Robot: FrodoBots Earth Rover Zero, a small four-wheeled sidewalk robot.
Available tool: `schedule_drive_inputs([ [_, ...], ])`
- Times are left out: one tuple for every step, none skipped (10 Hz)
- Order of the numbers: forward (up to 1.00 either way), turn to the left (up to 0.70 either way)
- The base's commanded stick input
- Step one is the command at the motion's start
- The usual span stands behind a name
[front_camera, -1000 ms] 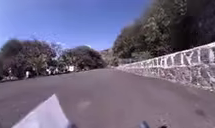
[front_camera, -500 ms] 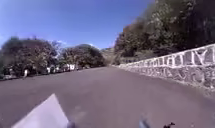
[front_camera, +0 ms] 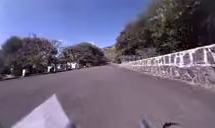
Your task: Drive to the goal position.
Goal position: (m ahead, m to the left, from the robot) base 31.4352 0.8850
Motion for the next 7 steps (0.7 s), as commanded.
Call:
schedule_drive_inputs([
  [0.70,0.00],
  [0.70,-0.10],
  [0.70,-0.30],
  [0.70,-0.35],
  [0.70,-0.33],
  [0.70,-0.25],
  [0.70,-0.16],
])
